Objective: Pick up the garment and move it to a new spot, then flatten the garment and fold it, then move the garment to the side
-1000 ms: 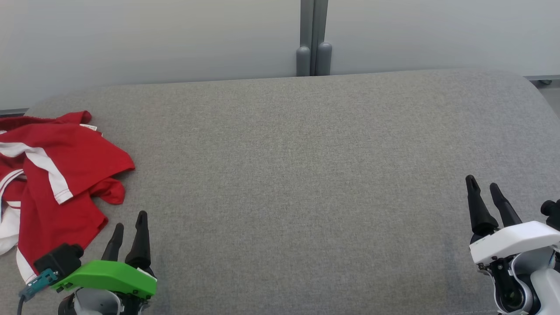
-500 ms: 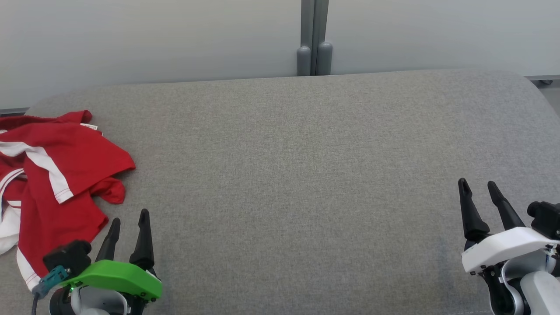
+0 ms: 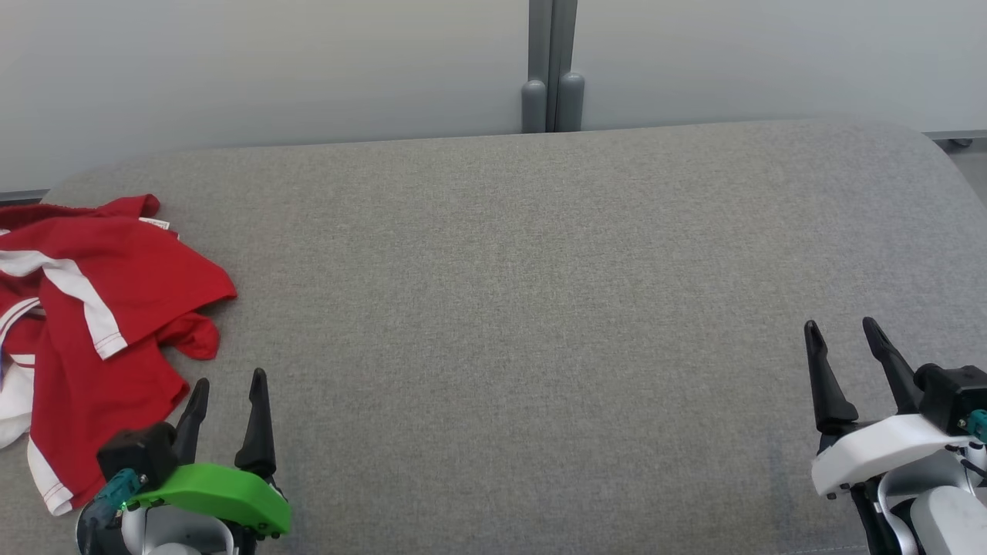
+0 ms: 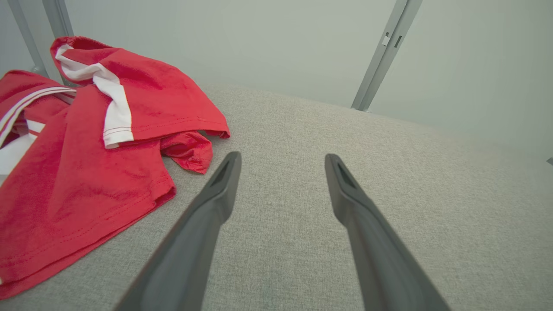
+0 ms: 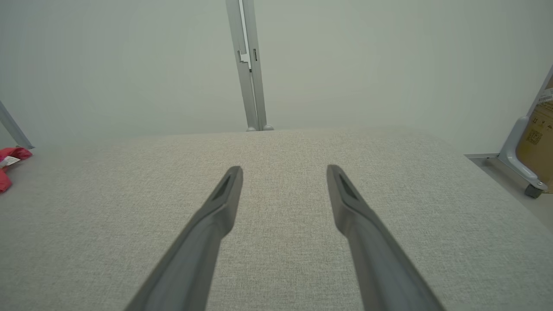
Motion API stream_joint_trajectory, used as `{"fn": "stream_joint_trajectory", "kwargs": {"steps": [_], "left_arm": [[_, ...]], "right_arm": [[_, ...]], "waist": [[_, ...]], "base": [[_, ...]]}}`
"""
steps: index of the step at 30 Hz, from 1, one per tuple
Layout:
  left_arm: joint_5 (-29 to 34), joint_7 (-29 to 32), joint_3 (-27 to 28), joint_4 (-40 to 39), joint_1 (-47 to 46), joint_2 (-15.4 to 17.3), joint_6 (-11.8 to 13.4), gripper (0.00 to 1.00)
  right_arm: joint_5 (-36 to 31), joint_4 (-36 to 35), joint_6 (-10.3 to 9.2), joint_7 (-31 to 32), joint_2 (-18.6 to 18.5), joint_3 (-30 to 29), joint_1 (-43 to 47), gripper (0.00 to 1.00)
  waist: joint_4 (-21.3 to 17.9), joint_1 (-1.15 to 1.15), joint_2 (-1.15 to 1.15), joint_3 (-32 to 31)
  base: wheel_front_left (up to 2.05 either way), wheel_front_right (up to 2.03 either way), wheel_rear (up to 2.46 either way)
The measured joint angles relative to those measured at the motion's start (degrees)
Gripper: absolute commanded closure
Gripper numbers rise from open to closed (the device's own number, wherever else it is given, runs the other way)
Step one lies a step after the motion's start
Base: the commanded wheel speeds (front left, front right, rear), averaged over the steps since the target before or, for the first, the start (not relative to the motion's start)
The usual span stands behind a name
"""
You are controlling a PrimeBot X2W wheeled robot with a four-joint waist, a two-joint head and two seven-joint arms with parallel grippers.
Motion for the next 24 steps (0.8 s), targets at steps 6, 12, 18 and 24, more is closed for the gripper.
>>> {"fn": "stream_joint_trajectory", "kwargs": {"steps": [6, 12, 18, 24], "left_arm": [[4.24, -1.09, 0.0, 0.27, 0.0, 0.0, 0.01, 0.0], [9.84, -2.4, 0.02, 0.41, 0.0, 0.08, 0.0, 0.0], [12.15, -2.81, 0.04, 0.62, -0.01, 0.14, -0.01, 0.0], [13.11, -2.81, -0.22, 1.51, -0.09, 0.13, -0.18, 0.0]], "right_arm": [[-3.49, -0.51, -0.1, -1.03, 0.02, 0.07, 0.97, 0.0], [-8.98, -1.21, -0.53, -2.11, -0.15, 0.08, 1.25, 0.0], [-10.84, -1.54, -0.58, -2.72, -0.24, 0.01, 2.02, 0.0], [-11.17, -2.11, -0.51, -2.77, -0.22, -1.15, 2.06, 0.0]], "waist": [[-0.05, 0.0, 0.0, 0.06], [-0.1, 0.0, 0.0, 0.16], [-0.07, 0.0, 0.0, 0.34], [0.76, 0.0, 0.0, 0.72]], "base": [[0.0, 0.0, 0.0], [0.0, 0.0, 0.0], [0.0, 0.0, 0.0], [0.0, 0.0, 0.0]]}}
